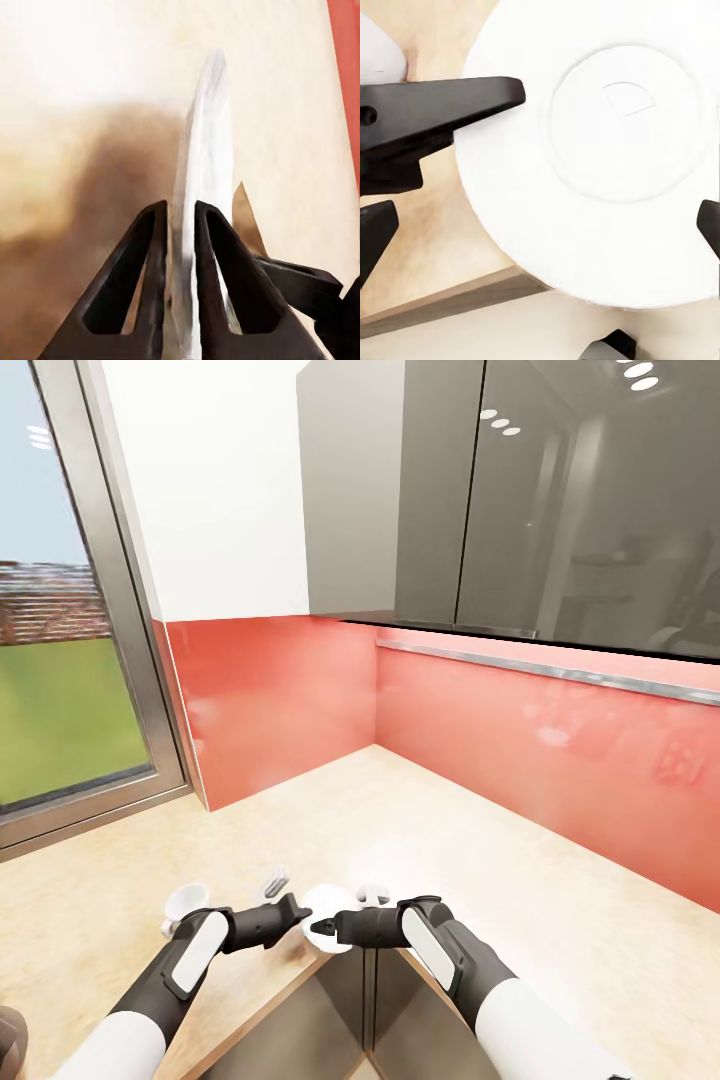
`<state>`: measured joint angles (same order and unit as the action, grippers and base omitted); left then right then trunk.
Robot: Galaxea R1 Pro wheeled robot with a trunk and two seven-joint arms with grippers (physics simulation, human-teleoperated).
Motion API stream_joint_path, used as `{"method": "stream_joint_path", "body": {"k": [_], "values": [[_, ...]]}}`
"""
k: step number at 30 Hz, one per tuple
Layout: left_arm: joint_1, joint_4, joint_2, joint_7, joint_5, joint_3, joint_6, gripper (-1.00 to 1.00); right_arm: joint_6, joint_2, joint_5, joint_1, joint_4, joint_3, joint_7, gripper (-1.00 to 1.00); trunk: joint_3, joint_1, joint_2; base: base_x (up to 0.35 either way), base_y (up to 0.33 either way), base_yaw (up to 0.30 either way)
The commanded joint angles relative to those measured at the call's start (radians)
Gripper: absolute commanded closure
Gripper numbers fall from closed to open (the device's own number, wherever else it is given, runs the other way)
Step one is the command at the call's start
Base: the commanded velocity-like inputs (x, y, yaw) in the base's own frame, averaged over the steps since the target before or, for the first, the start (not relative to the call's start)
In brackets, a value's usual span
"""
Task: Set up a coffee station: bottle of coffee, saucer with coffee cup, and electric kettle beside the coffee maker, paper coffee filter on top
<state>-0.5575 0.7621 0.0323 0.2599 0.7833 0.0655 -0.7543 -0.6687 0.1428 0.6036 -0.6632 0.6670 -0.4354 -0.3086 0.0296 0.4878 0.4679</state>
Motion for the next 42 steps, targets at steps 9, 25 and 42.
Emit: {"method": "stream_joint_path", "body": {"k": [9,25,42], "values": [[-0.001,0.000,0.002,0.007,-0.007,0.001,-0.001,1.00,-0.003,0.000,-0.001,-0.001,0.000,0.000,-0.002,-1.00,0.002,0.001,0.002,0.000,0.000,0.000],[-0.002,0.002,0.041,0.007,-0.001,-0.007,0.000,1.00,-0.003,0.000,0.001,-0.001,0.003,0.000,-0.003,-1.00,0.002,0.001,0.002,0.000,0.000,0.000],[-0.002,0.020,0.107,0.016,0.083,-0.005,-0.018,1.00,0.006,0.006,0.002,-0.001,0.034,0.003,-0.005,-1.00,0.002,0.001,0.002,0.000,0.000,0.000]]}}
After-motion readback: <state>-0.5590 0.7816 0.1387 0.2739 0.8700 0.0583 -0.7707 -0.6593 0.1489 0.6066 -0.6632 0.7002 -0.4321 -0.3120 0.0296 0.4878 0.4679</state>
